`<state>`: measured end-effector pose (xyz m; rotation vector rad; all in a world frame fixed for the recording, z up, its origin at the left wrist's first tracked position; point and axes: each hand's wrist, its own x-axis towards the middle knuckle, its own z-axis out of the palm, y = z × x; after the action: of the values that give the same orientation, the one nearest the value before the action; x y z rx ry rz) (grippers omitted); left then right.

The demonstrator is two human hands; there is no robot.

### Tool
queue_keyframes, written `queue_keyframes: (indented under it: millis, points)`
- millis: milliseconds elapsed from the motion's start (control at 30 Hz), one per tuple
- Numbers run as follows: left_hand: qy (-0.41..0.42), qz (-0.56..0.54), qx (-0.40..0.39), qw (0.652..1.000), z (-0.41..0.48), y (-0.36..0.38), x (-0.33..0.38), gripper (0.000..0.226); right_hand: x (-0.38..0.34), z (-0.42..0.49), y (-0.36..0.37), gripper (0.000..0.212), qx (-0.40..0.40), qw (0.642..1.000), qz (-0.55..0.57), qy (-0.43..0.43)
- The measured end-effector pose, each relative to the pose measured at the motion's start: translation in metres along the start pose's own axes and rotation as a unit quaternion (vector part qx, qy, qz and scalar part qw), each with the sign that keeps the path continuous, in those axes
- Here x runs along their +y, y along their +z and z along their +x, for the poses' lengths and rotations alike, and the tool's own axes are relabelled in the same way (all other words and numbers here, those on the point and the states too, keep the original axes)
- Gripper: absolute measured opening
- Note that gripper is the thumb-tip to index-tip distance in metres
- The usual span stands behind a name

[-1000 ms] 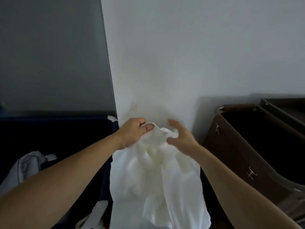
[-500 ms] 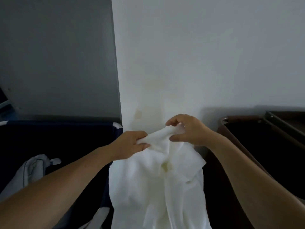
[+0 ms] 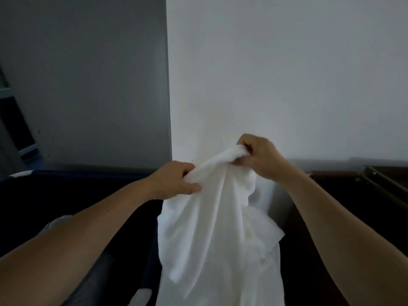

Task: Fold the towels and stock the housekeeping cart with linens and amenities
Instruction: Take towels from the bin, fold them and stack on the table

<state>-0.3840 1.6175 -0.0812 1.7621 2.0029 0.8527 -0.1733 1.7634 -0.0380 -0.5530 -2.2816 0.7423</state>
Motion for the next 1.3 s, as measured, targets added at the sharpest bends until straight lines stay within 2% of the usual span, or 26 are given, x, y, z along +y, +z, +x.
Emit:
queue_keyframes:
  millis: [100,167,267,300,367,433,467,567,600,667,700,800,867,933,967,1067,1133,1233,1300]
  points:
    - [-0.021,-0.003,0.03,0.999,-0.005,-0.019,-0.016,0.022,-0.016,0.006,-0.025,0.023,0.175,0.978,0.116,-0.008]
    - [-0.036,-0.005,0.059,0.998,-0.009,-0.027,-0.025,0.022,-0.009,-0.002,-0.026,0.018,0.185,0.978,0.091,0.012]
    - [-0.064,-0.028,0.085,0.994,-0.014,-0.029,-0.037,0.02,0.023,-0.023,-0.012,0.016,0.109,0.988,0.024,0.104]
    - [-0.068,-0.033,0.083,0.994,-0.016,-0.027,-0.038,0.021,0.034,-0.03,-0.006,0.016,0.063,0.988,0.006,0.14]
    - [-0.065,-0.032,0.064,0.995,-0.017,-0.019,-0.035,0.024,0.051,-0.045,0.009,0.017,-0.088,0.974,-0.045,0.205]
    - [-0.058,-0.015,0.025,0.998,-0.014,-0.007,-0.024,0.034,0.057,-0.058,0.028,0.027,-0.216,0.948,-0.115,0.203]
    - [-0.049,-0.002,0.001,0.999,-0.012,0.0,-0.017,0.036,0.056,-0.061,0.039,0.034,-0.231,0.949,-0.117,0.179]
    - [-0.014,0.023,-0.056,0.998,-0.003,0.024,0.004,0.033,0.038,-0.065,0.066,0.047,-0.196,0.97,-0.065,0.13]
    - [-0.004,0.02,-0.064,0.998,0.0,0.03,0.008,0.03,0.035,-0.065,0.073,0.042,-0.183,0.973,-0.065,0.122]
    - [0.007,-0.007,-0.067,0.998,0.002,0.034,0.012,0.024,0.033,-0.066,0.077,0.018,-0.132,0.983,-0.06,0.113]
    - [0.002,-0.035,-0.066,0.997,0.001,0.033,0.011,0.021,0.033,-0.066,0.073,0.013,-0.099,0.987,-0.047,0.115]
    - [-0.026,-0.189,-0.05,0.98,-0.004,0.032,0.001,0.028,0.042,-0.064,0.055,0.026,-0.032,0.99,-0.023,0.133]
    - [-0.043,-0.319,-0.037,0.946,-0.007,0.037,-0.003,0.032,0.047,-0.065,0.049,0.027,-0.02,0.987,-0.043,0.155]
    - [-0.056,-0.396,-0.027,0.916,-0.009,0.046,-0.001,0.036,0.049,-0.066,0.053,0.016,0.0,0.987,-0.042,0.154]
    - [-0.066,-0.412,-0.016,0.909,-0.01,0.05,0.002,0.037,0.047,-0.067,0.057,0.007,0.006,0.99,-0.032,0.138]
    - [-0.085,-0.412,0.007,0.907,-0.011,0.062,0.011,0.043,0.04,-0.069,0.067,0.039,0.007,1.0,-0.016,0.022]
    - [-0.088,-0.419,-0.006,0.904,-0.011,0.065,0.015,0.047,0.035,-0.068,0.073,0.035,0.012,1.0,-0.016,-0.02]
    - [-0.1,-0.477,-0.039,0.873,-0.015,0.065,0.016,0.037,0.033,-0.068,0.075,0.021,0.028,0.999,-0.028,-0.003]
    - [-0.117,-0.505,-0.058,0.853,-0.017,0.065,0.013,0.038,0.036,-0.069,0.074,0.019,0.008,0.999,-0.047,0.018]
